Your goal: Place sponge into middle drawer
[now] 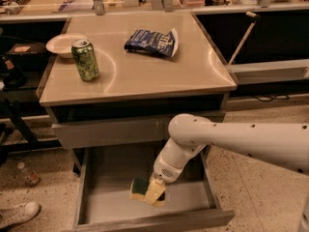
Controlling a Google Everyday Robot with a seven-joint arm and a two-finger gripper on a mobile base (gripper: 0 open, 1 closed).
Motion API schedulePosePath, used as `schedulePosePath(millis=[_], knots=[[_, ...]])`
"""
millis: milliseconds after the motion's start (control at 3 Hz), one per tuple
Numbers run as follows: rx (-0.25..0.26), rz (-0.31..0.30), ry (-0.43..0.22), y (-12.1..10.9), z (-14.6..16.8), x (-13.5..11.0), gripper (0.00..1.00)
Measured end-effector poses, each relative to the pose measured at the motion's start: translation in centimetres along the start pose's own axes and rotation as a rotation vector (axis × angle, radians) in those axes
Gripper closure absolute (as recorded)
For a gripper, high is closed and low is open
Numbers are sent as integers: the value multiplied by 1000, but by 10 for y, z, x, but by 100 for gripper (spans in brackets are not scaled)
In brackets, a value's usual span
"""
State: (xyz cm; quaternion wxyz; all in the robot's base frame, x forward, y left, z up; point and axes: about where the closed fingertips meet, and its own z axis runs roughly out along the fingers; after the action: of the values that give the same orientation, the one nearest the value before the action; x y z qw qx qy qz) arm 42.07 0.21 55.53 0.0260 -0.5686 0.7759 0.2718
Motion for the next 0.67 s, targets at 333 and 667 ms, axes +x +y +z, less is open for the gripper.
schedulePosePath(millis=[333, 667], knots=[[-24, -2, -49, -12, 45, -15, 100], [34, -23, -84, -34, 50, -33, 100]])
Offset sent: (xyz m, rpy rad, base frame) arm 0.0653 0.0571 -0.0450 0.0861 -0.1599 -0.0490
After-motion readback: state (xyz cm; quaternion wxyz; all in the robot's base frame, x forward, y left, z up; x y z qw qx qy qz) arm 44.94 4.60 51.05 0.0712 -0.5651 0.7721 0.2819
